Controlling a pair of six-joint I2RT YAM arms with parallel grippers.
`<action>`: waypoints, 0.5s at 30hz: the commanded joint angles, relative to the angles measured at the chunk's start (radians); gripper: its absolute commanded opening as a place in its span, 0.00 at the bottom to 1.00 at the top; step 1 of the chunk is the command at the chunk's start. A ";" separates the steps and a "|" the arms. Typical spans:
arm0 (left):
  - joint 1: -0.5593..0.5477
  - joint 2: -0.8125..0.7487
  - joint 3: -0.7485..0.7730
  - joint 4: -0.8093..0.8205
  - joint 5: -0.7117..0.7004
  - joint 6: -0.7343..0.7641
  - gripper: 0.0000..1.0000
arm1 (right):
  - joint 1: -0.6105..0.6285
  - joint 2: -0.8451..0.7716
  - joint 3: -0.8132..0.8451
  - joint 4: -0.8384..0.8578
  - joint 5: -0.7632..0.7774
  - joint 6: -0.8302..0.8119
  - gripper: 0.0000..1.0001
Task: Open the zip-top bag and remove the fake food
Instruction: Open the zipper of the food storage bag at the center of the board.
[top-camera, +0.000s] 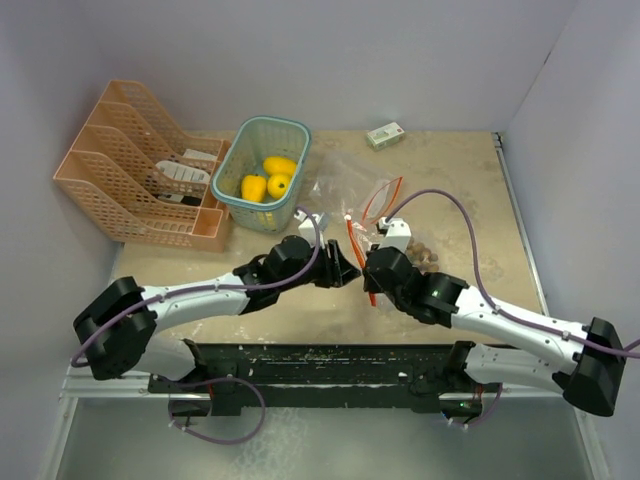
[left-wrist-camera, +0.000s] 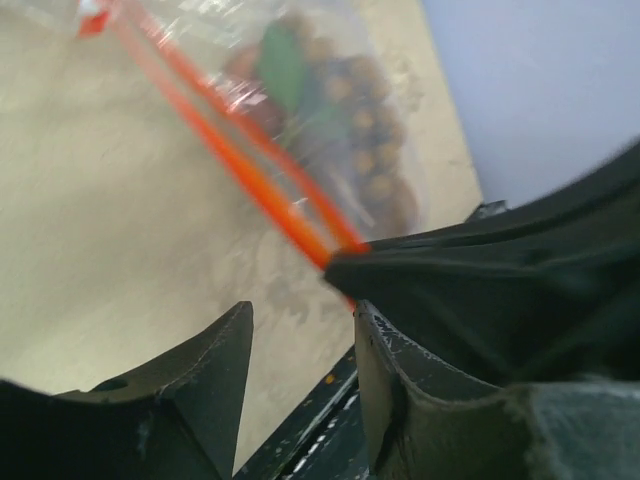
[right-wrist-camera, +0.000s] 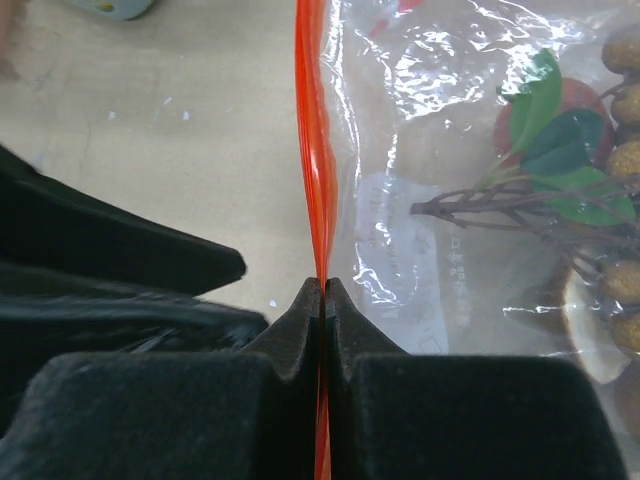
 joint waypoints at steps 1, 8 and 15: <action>-0.005 0.028 -0.054 0.122 -0.054 -0.092 0.46 | -0.002 -0.050 -0.009 0.069 -0.021 -0.010 0.00; -0.006 0.075 -0.010 0.144 -0.041 -0.102 0.46 | -0.002 -0.109 -0.044 0.074 -0.036 -0.005 0.00; -0.006 0.051 0.008 0.133 -0.051 -0.082 0.46 | -0.002 -0.135 -0.065 0.051 -0.018 0.000 0.00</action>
